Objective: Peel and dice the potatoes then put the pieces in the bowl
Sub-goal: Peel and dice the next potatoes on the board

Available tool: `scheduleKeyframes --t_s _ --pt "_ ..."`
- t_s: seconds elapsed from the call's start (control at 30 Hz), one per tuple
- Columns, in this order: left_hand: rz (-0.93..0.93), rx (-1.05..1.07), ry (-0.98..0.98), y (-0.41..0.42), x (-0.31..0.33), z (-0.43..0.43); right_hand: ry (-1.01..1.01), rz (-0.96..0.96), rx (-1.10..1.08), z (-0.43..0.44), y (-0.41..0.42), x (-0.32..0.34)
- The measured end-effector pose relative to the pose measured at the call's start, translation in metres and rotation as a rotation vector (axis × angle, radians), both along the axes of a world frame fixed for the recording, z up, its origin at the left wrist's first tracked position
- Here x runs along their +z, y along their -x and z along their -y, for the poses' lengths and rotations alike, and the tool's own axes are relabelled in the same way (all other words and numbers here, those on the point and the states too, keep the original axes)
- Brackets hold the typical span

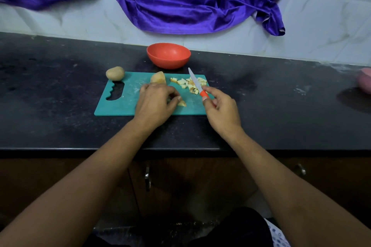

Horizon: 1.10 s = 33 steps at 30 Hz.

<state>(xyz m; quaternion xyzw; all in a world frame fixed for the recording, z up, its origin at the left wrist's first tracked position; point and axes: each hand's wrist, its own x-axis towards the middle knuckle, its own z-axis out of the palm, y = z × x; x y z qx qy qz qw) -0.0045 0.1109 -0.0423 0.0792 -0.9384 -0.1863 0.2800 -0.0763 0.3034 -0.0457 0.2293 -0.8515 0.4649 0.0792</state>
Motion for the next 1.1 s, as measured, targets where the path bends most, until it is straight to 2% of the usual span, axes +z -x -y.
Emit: scheduleKeyframes --t_s 0.1,0.23,0.47,0.6,1.1 --pt "0.016 -0.076 -0.087 -0.004 0.003 0.001 -0.065 -0.016 0.02 0.0 -0.006 0.004" --pt "0.044 -0.102 -0.109 -0.004 0.003 0.002 -0.151 -0.011 0.029 -0.002 -0.018 0.013" --pt "0.009 0.023 -0.064 0.004 0.001 0.003 -0.465 -0.037 0.093 0.007 -0.03 0.037" --pt "-0.009 0.053 -0.024 0.003 0.001 0.002 -0.612 -0.112 0.068 0.018 -0.038 0.045" --pt "0.016 0.096 0.012 0.007 0.002 -0.004 -0.708 -0.218 0.044 0.03 -0.053 0.047"
